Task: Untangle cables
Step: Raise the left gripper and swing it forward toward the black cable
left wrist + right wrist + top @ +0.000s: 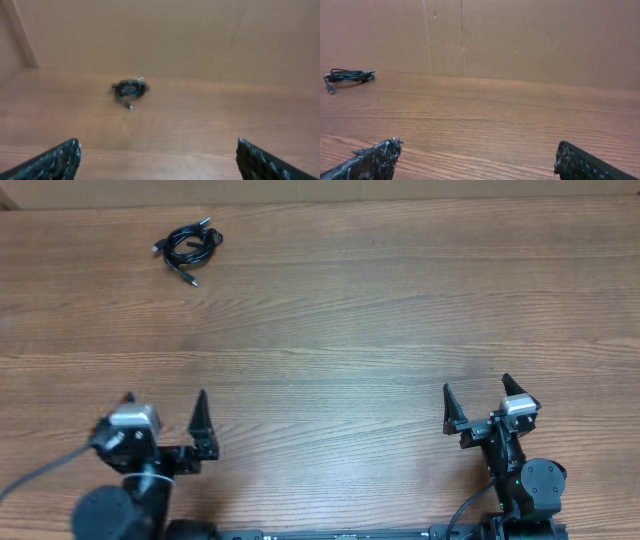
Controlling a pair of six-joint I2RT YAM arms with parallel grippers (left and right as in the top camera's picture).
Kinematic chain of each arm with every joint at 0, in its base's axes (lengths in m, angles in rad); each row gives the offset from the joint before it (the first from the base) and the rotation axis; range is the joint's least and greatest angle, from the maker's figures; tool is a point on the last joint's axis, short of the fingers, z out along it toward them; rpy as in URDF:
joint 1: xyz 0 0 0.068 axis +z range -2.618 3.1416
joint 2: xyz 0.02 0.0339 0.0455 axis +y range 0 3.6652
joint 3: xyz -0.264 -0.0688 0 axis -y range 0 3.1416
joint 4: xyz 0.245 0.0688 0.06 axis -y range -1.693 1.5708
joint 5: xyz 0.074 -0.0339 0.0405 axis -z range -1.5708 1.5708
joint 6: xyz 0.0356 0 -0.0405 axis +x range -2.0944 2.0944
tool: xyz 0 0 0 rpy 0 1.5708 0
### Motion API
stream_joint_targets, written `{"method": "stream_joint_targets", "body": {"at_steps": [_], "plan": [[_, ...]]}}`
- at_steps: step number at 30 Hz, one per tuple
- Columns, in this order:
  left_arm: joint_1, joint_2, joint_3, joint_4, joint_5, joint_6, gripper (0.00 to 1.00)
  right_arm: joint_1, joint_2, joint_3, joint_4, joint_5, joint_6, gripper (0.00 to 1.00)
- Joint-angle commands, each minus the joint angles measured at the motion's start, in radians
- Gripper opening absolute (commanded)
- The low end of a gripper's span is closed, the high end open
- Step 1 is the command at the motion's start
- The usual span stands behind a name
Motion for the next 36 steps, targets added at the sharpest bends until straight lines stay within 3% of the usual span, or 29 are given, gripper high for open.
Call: {"method": "stream_joint_targets", "body": {"at_steps": [1, 7, 13, 20, 27, 29, 32, 34, 36], "plan": [[0.010, 0.277, 0.336, -0.175, 0.045, -0.039, 1.00, 0.006, 0.000, -0.010, 0.005, -0.002, -0.007, 1.00], [0.010, 0.653, 0.796, -0.544, 0.128, -0.039, 1.00, 0.006, 0.000, -0.010, 0.005, -0.002, -0.007, 1.00], [0.010, 0.927, 1.035, -0.817, 0.133, -0.039, 1.00, 0.006, 0.000, -0.010, 0.005, -0.002, -0.007, 1.00], [0.010, 1.136, 1.036, -0.843, 0.282, -0.039, 1.00, 0.006, 0.000, -0.010, 0.005, -0.002, -0.007, 1.00], [0.010, 1.329, 1.036, -0.818, 0.286, -0.039, 1.00, 0.006, 0.000, -0.010, 0.005, -0.002, -0.007, 1.00], [0.010, 1.377, 1.036, -0.801, 0.288, -0.040, 0.86, 0.006, 0.000, -0.010, 0.005, -0.002, -0.007, 1.00], [0.010, 1.447, 1.036, -0.787, 0.287, -0.040, 0.40, 0.006, 0.000, -0.010, 0.005, -0.002, -0.007, 1.00], [0.010, 1.492, 1.036, -0.785, 0.287, -0.040, 0.04, 0.006, 0.000, -0.010, 0.005, -0.002, -0.007, 1.00], [0.010, 1.533, 1.036, -0.787, 0.286, -0.065, 0.04, 0.006, 0.000, -0.010, 0.005, -0.002, -0.007, 1.00]]}}
